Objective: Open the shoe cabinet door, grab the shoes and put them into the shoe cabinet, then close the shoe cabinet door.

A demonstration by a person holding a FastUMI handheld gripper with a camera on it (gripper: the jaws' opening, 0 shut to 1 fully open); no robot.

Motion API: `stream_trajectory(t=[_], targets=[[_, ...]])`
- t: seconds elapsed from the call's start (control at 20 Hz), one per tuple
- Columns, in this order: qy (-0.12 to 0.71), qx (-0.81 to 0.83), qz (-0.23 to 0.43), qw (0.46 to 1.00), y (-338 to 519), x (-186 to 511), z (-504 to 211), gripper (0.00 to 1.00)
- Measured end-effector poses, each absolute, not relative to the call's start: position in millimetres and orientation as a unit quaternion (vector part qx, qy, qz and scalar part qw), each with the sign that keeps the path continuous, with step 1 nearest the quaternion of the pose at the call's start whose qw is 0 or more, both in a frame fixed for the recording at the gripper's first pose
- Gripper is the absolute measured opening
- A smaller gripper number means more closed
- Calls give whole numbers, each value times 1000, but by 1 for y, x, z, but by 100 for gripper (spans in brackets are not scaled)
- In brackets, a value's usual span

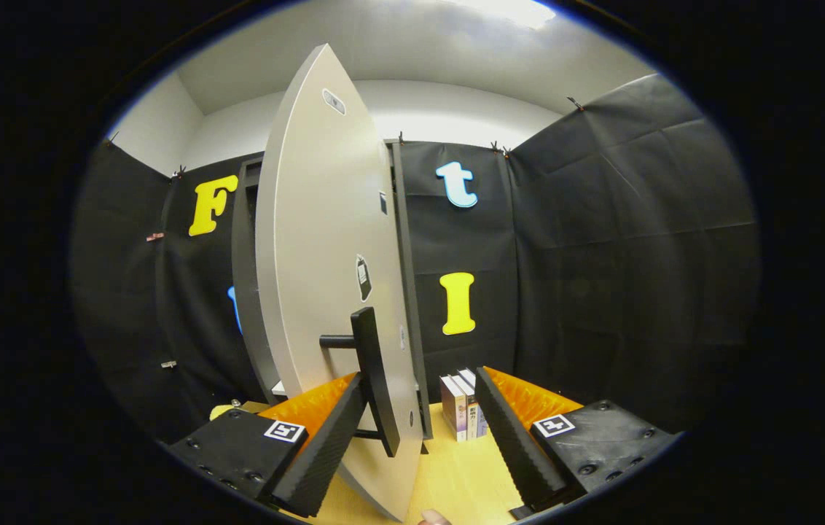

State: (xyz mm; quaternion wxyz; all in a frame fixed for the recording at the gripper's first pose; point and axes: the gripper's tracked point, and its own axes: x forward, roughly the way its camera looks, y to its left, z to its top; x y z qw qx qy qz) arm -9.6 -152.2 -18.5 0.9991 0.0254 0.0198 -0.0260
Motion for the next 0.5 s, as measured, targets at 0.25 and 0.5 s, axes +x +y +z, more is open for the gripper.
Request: stream_trajectory(t=[0.25, 0.5], targets=[[20, 21, -15, 999, -85, 3, -24, 98], [34, 10, 24, 999, -21, 21, -37, 98]])
